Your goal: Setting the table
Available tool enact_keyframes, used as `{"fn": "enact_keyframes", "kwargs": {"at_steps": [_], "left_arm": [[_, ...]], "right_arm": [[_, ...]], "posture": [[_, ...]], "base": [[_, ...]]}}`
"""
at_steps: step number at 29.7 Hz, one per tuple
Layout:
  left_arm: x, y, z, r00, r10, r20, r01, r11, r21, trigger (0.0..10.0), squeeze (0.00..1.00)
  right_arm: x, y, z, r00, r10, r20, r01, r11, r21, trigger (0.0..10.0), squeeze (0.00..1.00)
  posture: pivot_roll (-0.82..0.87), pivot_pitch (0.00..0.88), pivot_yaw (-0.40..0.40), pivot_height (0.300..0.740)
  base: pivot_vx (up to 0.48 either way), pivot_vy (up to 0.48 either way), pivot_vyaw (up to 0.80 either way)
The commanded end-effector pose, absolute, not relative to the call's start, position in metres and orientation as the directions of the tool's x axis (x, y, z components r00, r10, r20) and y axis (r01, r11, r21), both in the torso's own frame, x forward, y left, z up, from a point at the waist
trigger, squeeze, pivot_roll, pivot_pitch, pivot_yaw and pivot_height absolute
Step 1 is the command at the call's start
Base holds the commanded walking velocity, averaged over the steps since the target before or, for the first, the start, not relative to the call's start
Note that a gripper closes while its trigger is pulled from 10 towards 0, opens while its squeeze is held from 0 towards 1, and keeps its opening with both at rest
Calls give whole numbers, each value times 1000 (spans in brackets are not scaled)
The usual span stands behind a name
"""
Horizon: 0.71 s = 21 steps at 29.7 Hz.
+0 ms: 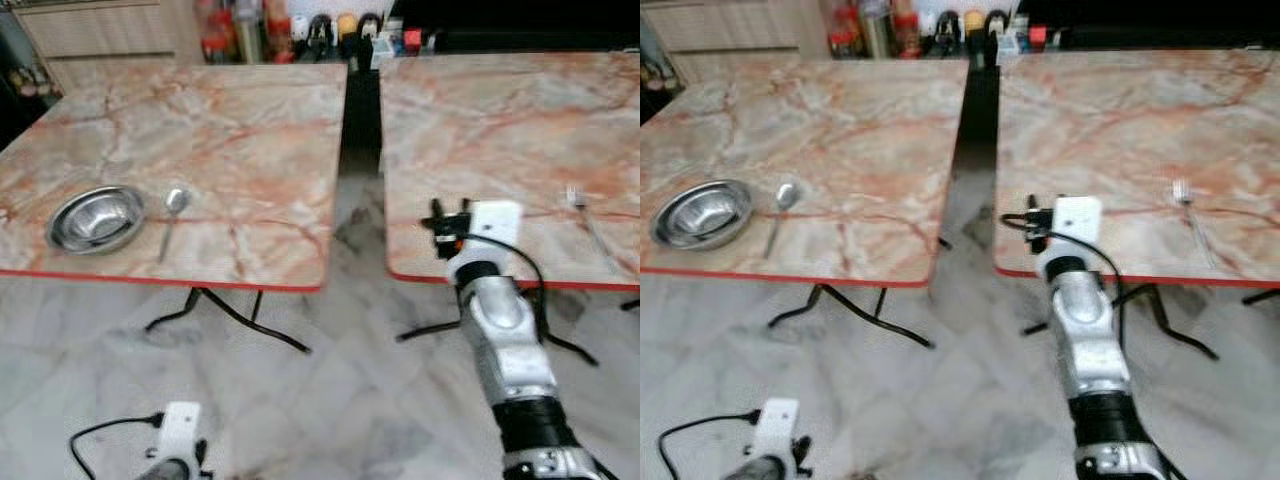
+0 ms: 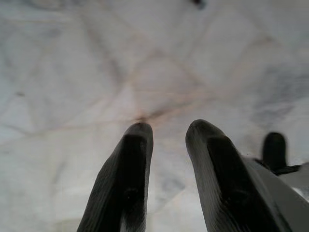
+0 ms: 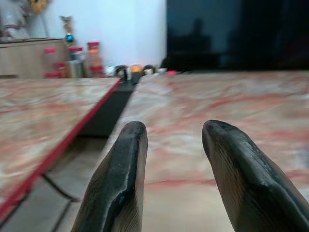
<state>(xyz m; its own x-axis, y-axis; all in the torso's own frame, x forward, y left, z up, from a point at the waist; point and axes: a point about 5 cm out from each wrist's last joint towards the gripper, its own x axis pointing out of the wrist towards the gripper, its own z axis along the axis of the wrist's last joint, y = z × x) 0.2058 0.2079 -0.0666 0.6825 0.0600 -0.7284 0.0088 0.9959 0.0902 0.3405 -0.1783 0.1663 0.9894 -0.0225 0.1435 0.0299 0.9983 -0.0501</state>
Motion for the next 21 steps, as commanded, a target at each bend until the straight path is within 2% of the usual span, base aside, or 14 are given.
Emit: {"fn": "enact_keyframes", "kwargs": {"at_steps": [1,9,21], "left_arm": [[198,216,-70,659,77,-748,11,994,112,10000,0],[195,217,-71,653,83,-753,10,993,118,10000,0],[192,221,-72,650,98,-753,-14,993,117,10000,0]], "right_arm": [[341,-170,168,989,-3,150,10,999,-45,10000,0],[341,-168,166,989,-2,146,9,999,-42,10000,0],[342,-163,166,989,17,147,-11,999,-43,10000,0]], "posture": [[-15,123,49,740],[-6,112,45,740],[1,90,37,740]], "base": [[0,-458,0],[0,-431,0],[0,0,0]]}}
